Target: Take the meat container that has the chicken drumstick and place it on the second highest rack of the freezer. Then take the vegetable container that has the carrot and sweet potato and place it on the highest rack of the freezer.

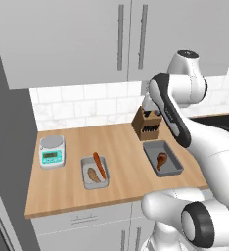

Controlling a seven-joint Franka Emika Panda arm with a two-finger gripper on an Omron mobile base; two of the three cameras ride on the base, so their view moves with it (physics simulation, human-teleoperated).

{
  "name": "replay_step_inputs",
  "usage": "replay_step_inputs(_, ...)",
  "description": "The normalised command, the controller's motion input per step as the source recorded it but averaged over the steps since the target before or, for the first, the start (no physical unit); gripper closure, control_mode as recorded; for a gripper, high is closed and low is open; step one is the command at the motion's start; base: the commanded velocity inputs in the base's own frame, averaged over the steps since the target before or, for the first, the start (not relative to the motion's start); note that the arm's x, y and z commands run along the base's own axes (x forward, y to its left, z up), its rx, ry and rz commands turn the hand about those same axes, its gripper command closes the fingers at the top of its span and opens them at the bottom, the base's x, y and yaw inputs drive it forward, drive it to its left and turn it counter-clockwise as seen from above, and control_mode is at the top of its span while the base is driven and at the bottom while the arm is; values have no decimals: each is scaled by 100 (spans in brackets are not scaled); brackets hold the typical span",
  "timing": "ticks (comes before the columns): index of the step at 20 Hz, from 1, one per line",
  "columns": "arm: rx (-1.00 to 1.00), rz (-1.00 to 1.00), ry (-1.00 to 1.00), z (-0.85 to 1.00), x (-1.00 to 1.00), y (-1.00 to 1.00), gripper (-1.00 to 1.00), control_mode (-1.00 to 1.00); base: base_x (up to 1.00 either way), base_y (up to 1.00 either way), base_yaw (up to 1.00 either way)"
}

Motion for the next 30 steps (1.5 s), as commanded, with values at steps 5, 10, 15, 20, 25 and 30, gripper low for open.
replay_step_inputs(5, 0, -3, -2, 0, -36, -8, -100, -100, 0, 0, 0)
replay_step_inputs(10, 6, -17, 2, -1, -54, -60, -100, -100, 0, 0, 0)
replay_step_inputs(15, 9, -32, 5, -15, -16, -60, -100, -100, 0, 0, 0)
replay_step_inputs(20, 12, -47, 7, -18, 0, -39, -100, -100, 0, 0, 0)
replay_step_inputs(25, 11, -37, 2, -24, 1, -37, -100, -100, 0, 0, 0)
replay_step_inputs(30, 3, -12, 2, -15, -25, -14, -100, -100, 0, 0, 0)
